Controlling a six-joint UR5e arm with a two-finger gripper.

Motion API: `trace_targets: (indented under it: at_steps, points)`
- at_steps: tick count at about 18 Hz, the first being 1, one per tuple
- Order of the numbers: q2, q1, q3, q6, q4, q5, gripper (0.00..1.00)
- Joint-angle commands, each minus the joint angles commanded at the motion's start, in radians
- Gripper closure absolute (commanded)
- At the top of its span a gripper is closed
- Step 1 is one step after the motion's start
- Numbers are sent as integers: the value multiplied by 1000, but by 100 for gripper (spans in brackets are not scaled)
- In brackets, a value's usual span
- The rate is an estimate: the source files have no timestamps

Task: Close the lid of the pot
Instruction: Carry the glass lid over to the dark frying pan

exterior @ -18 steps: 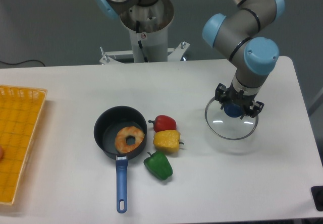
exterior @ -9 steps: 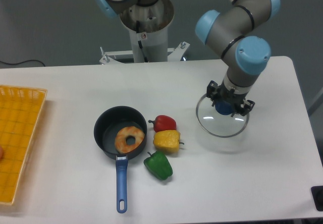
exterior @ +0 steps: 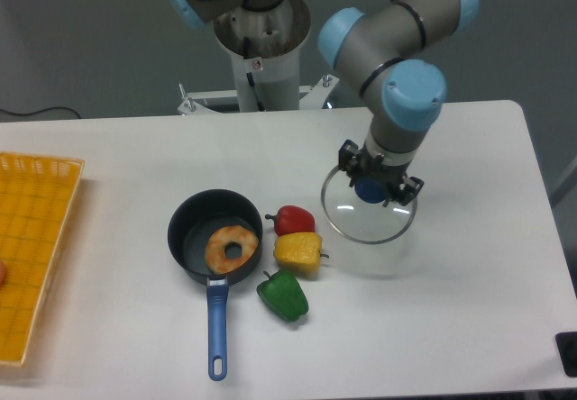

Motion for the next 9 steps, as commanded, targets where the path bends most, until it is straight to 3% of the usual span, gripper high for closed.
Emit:
trace_targets:
  at_steps: [9]
  points:
    - [18, -86, -2, -118, 2, -12, 57]
